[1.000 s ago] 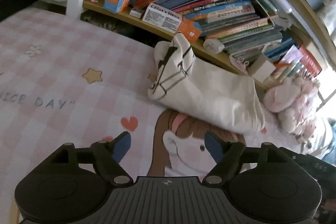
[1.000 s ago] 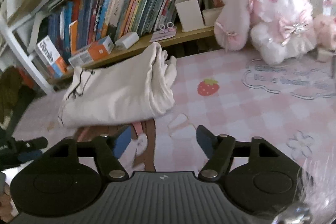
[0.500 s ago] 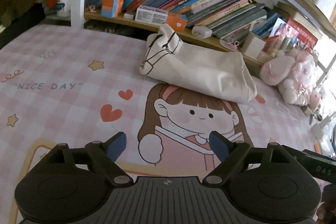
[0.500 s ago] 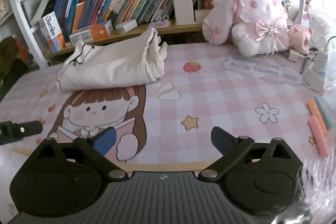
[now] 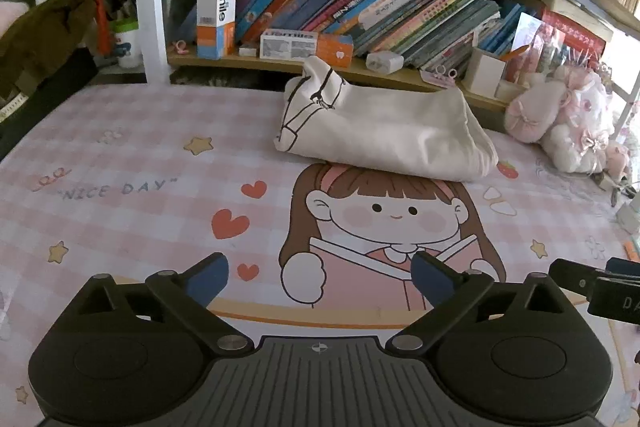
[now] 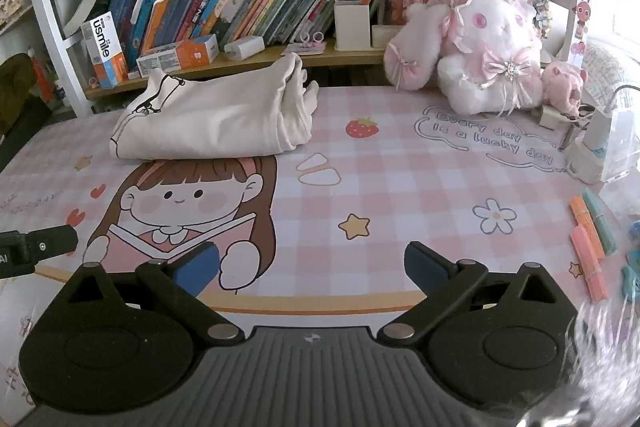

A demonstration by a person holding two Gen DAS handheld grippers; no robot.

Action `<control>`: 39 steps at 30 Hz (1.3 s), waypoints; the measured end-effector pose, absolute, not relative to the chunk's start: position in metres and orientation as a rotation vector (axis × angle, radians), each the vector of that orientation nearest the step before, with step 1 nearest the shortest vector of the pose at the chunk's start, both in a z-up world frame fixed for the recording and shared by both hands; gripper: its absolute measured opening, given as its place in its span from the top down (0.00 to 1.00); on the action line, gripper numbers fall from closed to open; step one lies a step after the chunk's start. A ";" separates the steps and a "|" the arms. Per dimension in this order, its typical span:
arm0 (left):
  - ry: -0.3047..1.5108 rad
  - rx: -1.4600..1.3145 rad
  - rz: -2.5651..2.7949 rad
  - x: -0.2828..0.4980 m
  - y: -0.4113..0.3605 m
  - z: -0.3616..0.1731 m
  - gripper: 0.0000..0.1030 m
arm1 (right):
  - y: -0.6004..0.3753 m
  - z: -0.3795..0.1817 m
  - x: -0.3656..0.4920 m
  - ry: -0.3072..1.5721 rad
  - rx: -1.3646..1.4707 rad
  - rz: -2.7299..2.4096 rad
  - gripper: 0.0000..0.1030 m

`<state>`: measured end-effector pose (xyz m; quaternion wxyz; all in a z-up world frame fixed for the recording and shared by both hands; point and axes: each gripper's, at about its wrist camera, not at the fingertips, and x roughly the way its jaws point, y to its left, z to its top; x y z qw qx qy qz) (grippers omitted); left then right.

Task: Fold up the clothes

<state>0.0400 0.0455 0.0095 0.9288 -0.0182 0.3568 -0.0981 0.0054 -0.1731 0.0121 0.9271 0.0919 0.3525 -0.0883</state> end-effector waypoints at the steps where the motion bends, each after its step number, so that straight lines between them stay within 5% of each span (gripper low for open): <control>1: 0.730 -0.036 -0.201 0.040 0.046 0.010 0.03 | -0.173 0.012 0.005 0.722 0.187 -0.181 0.03; 39: 0.735 -0.034 -0.204 0.038 0.045 0.007 0.00 | -0.157 0.016 0.009 0.738 0.149 -0.189 0.03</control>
